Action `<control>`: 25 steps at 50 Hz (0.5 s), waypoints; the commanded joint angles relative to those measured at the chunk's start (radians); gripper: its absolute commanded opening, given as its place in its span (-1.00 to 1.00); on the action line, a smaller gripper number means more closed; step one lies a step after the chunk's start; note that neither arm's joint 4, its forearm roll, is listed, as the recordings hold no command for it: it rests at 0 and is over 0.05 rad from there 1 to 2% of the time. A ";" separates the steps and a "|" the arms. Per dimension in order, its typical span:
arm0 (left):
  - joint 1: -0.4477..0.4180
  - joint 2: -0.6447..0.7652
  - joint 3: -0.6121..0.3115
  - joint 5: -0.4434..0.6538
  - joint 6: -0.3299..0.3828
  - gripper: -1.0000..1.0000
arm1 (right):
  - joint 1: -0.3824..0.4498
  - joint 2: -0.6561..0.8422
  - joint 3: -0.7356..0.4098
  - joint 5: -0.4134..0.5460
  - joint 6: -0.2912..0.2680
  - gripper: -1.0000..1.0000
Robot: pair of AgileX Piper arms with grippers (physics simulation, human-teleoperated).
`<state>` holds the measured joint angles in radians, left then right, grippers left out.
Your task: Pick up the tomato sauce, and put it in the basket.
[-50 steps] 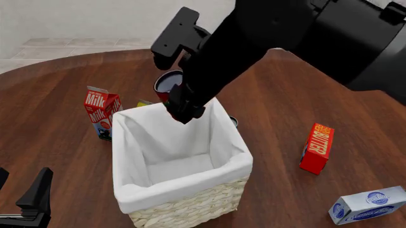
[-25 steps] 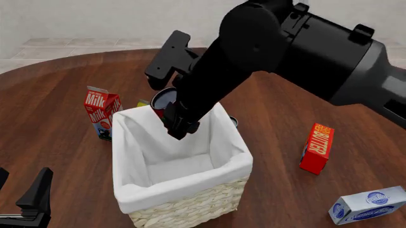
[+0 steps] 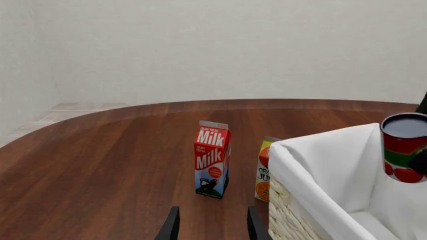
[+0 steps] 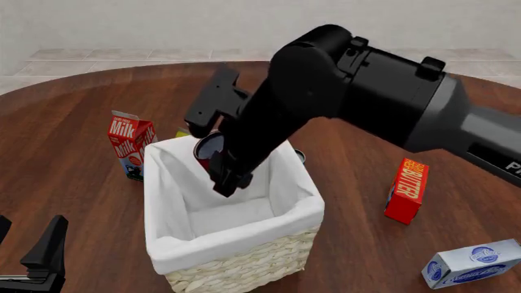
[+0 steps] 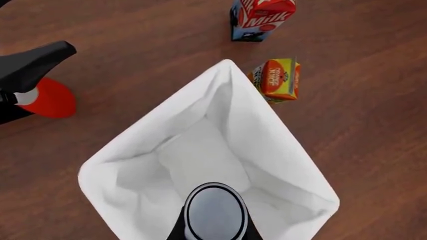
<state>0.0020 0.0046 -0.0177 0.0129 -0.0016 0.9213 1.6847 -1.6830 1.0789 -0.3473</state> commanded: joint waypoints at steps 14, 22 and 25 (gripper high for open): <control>-0.001 -0.003 0.000 0.002 0.002 1.00 | -0.002 0.028 0.056 -0.049 0.020 -1.00; 0.000 -0.003 0.000 0.002 0.001 1.00 | -0.003 0.041 0.068 -0.062 0.015 -1.00; 0.000 -0.003 0.000 0.002 0.001 1.00 | -0.002 0.045 0.072 -0.067 0.016 -1.00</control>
<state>0.0021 0.0046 -0.0177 0.0128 -0.0016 0.9194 1.7156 -1.6261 1.0328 -0.3447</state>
